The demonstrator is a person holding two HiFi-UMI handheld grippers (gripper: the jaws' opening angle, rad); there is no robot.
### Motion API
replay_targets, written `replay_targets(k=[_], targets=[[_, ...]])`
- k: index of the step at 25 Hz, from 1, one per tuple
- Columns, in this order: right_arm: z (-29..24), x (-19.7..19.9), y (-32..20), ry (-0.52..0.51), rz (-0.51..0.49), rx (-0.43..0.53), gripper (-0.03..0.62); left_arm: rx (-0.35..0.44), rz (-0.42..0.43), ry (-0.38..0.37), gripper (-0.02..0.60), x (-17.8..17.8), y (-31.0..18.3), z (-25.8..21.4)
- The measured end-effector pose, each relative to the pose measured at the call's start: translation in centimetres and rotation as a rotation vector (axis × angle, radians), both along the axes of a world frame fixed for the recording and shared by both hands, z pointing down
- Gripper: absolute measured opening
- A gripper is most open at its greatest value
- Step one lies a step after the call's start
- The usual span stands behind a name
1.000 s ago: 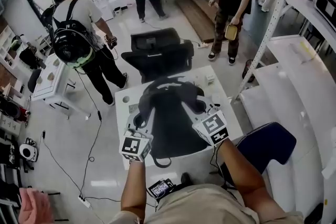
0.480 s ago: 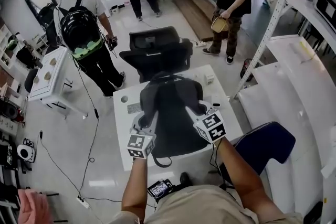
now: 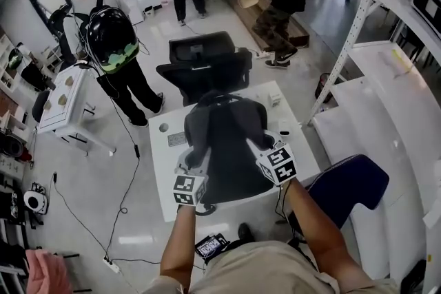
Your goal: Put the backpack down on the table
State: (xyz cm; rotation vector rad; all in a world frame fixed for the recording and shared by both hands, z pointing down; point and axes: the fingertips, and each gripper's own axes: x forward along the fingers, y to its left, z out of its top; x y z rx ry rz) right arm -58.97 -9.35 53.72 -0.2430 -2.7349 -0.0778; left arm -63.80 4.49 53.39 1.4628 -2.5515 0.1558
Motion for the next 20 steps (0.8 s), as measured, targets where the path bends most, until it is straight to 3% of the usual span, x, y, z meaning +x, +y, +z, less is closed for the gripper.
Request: replay_targets(k=[14, 20], targets=[[0.4, 1.6, -0.4, 0.018, 0.083, 0.075, 0.199, -0.018, -0.015, 0.003, 0.175, 0.4, 1.4, 0.4], [0.6, 3.0, -0.7, 0.035, 0.105, 0.089, 0.207, -0.050, -0.013, -0.021, 0.213, 1.5, 2.3, 0.8]])
